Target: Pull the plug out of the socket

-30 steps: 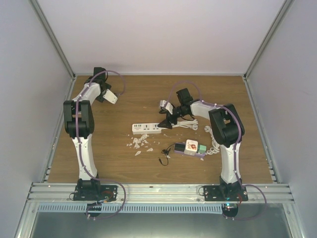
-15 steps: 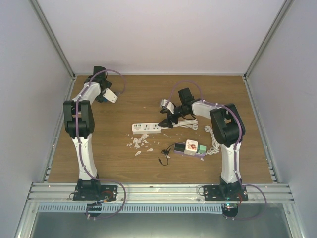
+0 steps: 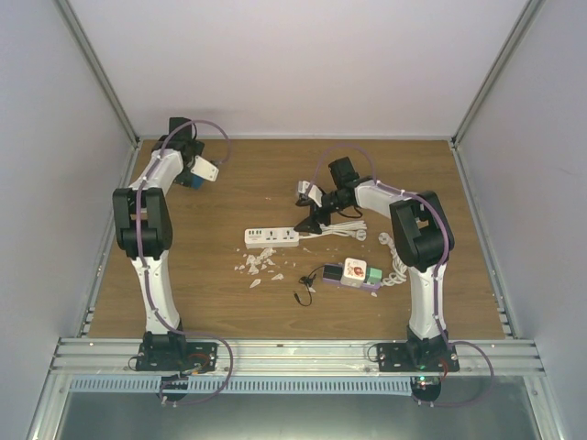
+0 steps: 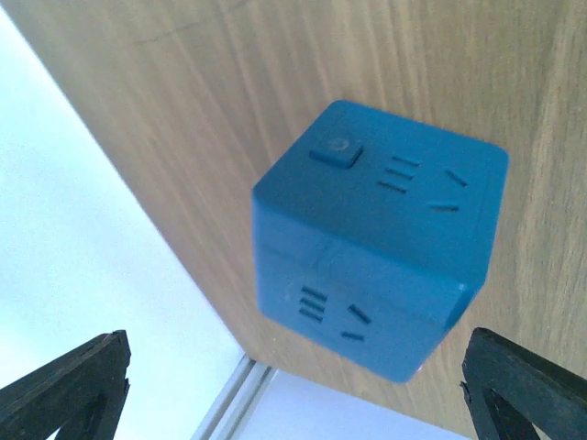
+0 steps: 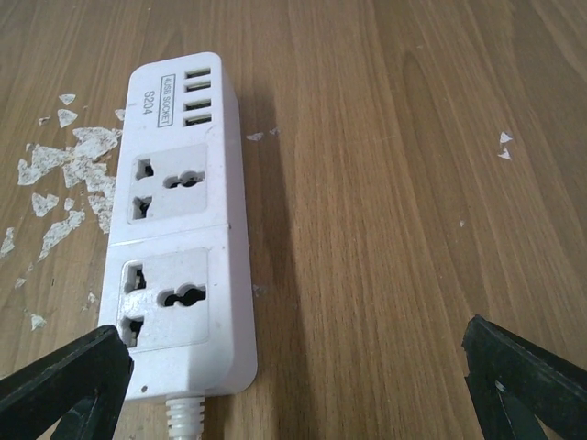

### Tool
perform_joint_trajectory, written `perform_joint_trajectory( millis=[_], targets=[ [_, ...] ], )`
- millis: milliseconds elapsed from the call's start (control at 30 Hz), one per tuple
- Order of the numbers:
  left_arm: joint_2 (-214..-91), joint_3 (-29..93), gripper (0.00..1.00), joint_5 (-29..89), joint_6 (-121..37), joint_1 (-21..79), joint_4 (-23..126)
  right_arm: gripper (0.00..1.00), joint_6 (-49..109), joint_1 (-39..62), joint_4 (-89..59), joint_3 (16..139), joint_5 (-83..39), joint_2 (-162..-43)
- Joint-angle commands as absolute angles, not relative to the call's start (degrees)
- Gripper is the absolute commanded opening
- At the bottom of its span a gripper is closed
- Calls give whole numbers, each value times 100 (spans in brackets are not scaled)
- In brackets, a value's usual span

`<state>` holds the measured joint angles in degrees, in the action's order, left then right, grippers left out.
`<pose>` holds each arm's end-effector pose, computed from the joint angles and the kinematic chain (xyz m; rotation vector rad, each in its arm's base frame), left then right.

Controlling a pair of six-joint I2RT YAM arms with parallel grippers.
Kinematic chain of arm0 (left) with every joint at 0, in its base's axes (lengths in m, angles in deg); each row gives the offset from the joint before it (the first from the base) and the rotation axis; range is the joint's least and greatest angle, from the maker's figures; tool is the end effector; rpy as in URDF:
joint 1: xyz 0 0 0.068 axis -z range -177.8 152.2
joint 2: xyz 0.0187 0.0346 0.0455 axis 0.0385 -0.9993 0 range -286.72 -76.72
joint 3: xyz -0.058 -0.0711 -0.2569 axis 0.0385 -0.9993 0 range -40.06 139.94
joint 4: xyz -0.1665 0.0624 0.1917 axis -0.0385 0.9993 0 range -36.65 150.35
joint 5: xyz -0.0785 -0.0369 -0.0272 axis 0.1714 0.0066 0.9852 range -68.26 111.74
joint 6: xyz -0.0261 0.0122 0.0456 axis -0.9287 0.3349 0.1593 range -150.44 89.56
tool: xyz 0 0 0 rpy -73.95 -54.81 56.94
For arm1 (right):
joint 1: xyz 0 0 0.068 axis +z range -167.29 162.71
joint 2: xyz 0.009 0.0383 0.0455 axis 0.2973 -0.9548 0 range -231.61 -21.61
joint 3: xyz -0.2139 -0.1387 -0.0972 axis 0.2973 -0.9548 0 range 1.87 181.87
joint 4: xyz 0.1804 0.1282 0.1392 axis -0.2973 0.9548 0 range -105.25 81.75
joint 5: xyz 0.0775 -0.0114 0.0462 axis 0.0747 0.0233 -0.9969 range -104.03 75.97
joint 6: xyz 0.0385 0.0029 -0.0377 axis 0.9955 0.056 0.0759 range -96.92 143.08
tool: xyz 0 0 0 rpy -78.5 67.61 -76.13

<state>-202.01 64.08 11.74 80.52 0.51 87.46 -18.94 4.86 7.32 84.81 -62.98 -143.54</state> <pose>0.4844 0.0205 0.2068 2.2530 1.6940 0.8701 0.3921 0.1885 0.1443 -1.4806 1.8505 0.9526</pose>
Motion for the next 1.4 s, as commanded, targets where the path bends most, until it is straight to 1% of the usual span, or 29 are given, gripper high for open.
perform_joint_trajectory(
  millis=[0, 200, 367, 600, 733, 900, 1033, 1100, 1200, 1267, 1367],
  targets=[
    [-19742, 6471, 99, 1383, 7252, -70, 8831, 100, -2344, 454, 1250, 8666, -6277, -14245],
    [-19344, 6186, 99, 1639, 6559, -206, 8802, 100, -2733, 449, 1711, 8686, -6072, -14092],
    [-18932, 5646, 99, 1879, 6074, -237, 8555, 99, -3298, 430, 2372, 8704, -5786, -13939],
    [-18480, 5113, 99, 2528, 5087, -144, 8586, 100, -3820, 247, 3106, 8814, -5224, -13847],
    [-18352, 4942, 99, 2859, 4565, -26, 8723, 100, -4116, 147, 3371, 8902, -4851, -13885],
    [-18116, 4487, 99, 3017, 4344, 97, 8546, 100, -4564, 138, 3495, 8897, -4308, -13938],
    [-18003, 4324, 99, 3158, 4108, 162, 8510, 98, -4765, 136, 3521, 8956, -4052, -14041],
    [-17967, 4290, 99, 3255, 3883, 176, 8519, 95, -4817, 134, 3579, 9063, -3974, -14151],
    [-17926, 4223, 99, 3401, 3633, 173, 8538, 87, -4889, 142, 3691, 9294, -3904, -14342],
    [-17910, 4141, 99, 3435, 3556, 380, 8505, 81, -4923, 135, 3749, 9472, -3881, -14469],
    [-17927, 4077, 99, 3466, 3437, 513, 8436, 66, -4974, 136, 3882, 9865, -3858, -14730]
  ],
)
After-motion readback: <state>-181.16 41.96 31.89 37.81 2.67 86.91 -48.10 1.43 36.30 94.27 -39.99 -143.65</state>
